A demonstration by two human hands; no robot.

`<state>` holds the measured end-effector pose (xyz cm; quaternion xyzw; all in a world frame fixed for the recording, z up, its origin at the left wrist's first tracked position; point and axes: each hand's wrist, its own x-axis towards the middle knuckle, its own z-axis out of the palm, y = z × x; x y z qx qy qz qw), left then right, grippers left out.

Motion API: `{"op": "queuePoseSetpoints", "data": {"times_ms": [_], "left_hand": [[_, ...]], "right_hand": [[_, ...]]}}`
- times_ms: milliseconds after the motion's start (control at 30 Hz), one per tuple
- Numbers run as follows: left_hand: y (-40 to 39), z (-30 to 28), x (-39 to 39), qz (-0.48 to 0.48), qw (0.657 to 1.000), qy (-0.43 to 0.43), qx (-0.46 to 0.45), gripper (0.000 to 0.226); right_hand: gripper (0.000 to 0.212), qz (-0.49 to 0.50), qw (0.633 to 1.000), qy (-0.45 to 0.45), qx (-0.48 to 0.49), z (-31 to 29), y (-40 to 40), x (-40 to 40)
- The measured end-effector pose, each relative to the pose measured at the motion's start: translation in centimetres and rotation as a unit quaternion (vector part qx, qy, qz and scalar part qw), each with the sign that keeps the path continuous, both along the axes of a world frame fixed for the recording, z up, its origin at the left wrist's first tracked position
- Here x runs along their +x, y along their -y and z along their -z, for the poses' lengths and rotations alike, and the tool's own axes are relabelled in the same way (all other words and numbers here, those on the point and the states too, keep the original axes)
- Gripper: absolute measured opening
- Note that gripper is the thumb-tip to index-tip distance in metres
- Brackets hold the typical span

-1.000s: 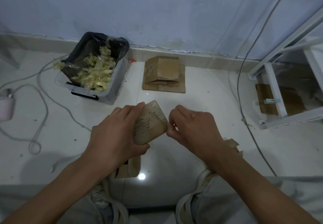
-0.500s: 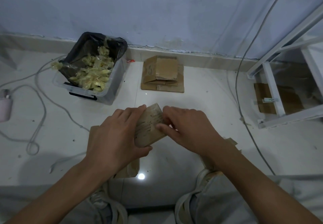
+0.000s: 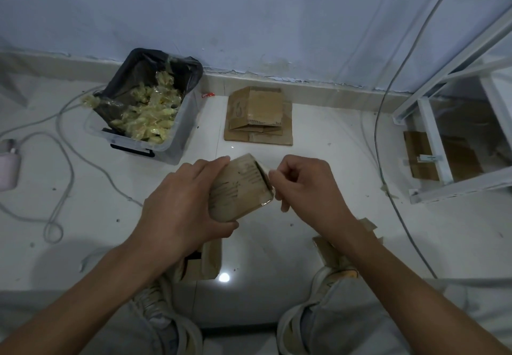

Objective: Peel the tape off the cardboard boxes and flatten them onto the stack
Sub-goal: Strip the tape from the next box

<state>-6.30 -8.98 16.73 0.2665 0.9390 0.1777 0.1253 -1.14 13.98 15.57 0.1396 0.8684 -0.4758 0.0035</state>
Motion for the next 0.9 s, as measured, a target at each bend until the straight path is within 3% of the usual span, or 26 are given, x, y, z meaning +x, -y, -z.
{"op": "queuePoseSetpoints", "data": {"times_ms": [100, 167, 267, 367, 533, 633, 700, 800, 900], "left_hand": [[0.0, 0.6, 0.4, 0.01, 0.999, -0.041, 0.001, 0.111], [-0.1, 1.2, 0.8, 0.013, 0.998, -0.061, 0.01, 0.11], [-0.4, 2.1, 1.5, 0.028, 0.996, -0.077, 0.015, 0.111], [-0.4, 2.3, 1.6, 0.014, 0.996, -0.08, 0.025, 0.112], [-0.6, 2.7, 1.9, 0.038, 0.997, -0.072, 0.014, 0.108], [-0.9, 2.0, 2.2, -0.002, 0.998, 0.023, 0.064, 0.081], [-0.9, 1.7, 1.9, -0.057, 0.981, 0.09, 0.159, 0.064], [-0.6, 1.6, 1.4, -0.053, 0.974, 0.049, 0.213, 0.049], [-0.4, 2.0, 1.1, 0.002, 0.972, 0.005, 0.235, 0.035]], "right_hand": [[0.017, -0.012, 0.999, 0.019, 0.049, 1.1, 0.8, 0.4], [0.032, -0.028, 0.994, 0.042, 0.094, 1.6, 1.3, 0.5], [0.032, -0.025, 0.992, 0.004, 0.124, 1.9, 1.9, 0.2], [0.018, -0.004, 0.991, -0.065, 0.119, 2.2, 1.5, -0.1], [0.028, 0.036, 0.993, -0.087, 0.075, 2.8, 1.9, 0.3], [0.03, 0.009, 0.98, -0.142, 0.137, 2.7, 2.3, 1.0], [0.027, -0.065, 0.964, -0.181, 0.182, 2.2, 3.4, 1.4], [0.026, -0.131, 0.953, -0.203, 0.183, 1.6, 4.2, 1.7], [0.028, -0.125, 0.965, -0.186, 0.137, 1.2, 3.6, 1.8]]}}
